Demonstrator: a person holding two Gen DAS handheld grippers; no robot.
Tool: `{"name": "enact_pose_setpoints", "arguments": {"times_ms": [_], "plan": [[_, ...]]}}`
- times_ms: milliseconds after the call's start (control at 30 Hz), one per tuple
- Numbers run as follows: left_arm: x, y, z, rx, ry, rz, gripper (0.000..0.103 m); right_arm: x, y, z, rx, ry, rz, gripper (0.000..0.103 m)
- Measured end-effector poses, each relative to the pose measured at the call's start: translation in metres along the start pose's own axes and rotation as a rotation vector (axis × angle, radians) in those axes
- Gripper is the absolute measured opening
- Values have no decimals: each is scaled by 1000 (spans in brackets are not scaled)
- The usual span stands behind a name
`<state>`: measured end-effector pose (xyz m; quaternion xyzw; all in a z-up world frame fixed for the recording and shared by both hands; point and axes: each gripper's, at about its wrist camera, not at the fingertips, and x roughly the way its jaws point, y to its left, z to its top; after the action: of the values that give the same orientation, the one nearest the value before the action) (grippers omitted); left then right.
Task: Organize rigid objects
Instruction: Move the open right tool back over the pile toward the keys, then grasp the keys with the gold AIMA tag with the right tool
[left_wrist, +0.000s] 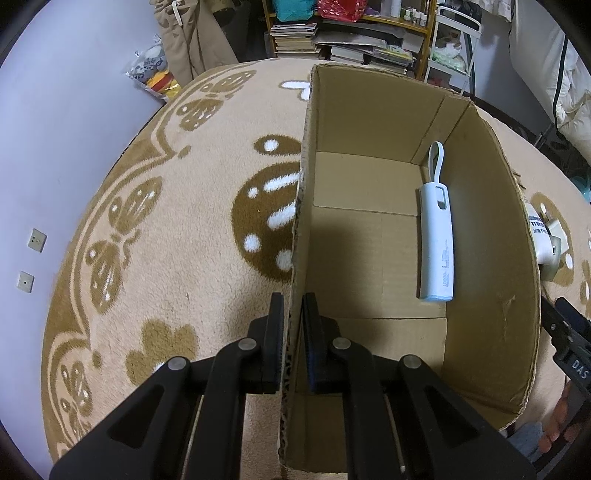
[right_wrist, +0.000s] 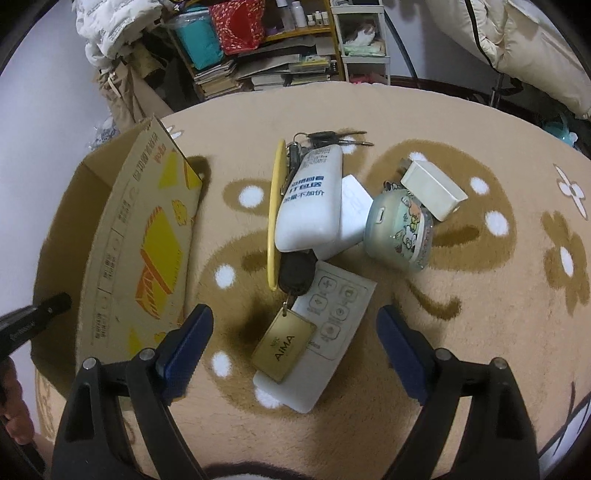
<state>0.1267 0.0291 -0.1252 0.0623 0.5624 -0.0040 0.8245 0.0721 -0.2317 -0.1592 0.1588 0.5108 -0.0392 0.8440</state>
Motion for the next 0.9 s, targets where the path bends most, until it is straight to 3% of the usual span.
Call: {"name": "enact_pose_setpoints", "arguments": {"times_ms": [200,333,633,800,833,900], "plan": [[0,0,0,-6,2,-7,10,9,-3,-3,-1,-31,-22,90],[0,1,1,-1,1,-2,10,21,3,-4,-24,-20,-30,77],[-1,-1,0,13,-3,8,11,31,26,-9,-160,-26,-102,76],[-1,-3,0,11,-2,6,11,31,31,-10,-198,-49,-140,61],[-1,-3,0,13,-1,7,11,30,32,-10,-199,-58,-137,51],[-1,-4,-1,16,1,6,11,31,34,-11,-215,-58,-137,48]]}}
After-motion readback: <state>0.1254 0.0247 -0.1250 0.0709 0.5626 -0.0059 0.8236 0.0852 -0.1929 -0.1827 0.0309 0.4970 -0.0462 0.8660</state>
